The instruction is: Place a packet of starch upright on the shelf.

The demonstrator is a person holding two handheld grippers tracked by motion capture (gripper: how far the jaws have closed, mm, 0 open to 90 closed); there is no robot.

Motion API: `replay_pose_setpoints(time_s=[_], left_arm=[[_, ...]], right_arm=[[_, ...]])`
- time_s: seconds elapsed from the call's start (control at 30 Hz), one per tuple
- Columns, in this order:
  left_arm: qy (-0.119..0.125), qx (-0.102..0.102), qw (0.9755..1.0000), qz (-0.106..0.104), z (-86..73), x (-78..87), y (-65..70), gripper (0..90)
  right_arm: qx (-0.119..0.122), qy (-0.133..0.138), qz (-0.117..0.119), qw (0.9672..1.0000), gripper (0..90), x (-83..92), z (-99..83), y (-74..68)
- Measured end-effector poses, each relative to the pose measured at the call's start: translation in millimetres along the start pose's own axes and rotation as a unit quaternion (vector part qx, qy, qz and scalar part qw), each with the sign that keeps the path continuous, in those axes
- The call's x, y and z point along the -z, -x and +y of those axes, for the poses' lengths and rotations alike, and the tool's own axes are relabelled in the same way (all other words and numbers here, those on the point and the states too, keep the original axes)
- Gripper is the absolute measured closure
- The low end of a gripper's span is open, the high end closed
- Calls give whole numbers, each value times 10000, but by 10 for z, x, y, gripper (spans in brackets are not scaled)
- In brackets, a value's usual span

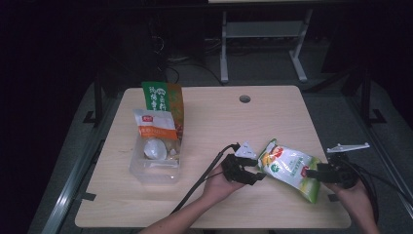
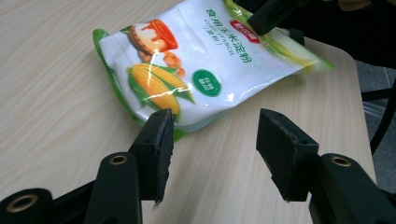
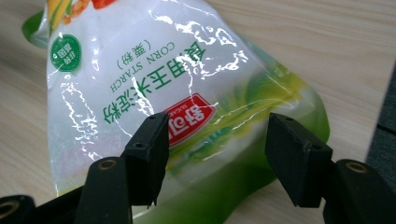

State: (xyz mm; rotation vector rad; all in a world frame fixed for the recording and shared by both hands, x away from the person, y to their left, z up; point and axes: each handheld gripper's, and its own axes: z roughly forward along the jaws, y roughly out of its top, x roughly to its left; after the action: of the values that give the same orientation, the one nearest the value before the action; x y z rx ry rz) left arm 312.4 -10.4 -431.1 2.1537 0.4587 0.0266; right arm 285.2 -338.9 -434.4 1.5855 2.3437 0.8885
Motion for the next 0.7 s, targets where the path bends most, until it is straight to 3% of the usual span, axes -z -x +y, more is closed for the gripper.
replay_pose_setpoints(time_s=[0.17, 0.37, 0.7], left_arm=[[-5, -52, 10000, 81, -21, 94, -22, 443], [-14, -21, 9998, 198, -65, 194, -75, 430], [-32, 127, 9992, 390, -174, 347, -191, 443]], right_arm=[[105, -34, 38, 9999, 390, -108, 99, -97], [421, -78, 172, 9989, 394, -265, 289, -255], [870, -150, 472, 9950, 396, -554, 607, -576]])
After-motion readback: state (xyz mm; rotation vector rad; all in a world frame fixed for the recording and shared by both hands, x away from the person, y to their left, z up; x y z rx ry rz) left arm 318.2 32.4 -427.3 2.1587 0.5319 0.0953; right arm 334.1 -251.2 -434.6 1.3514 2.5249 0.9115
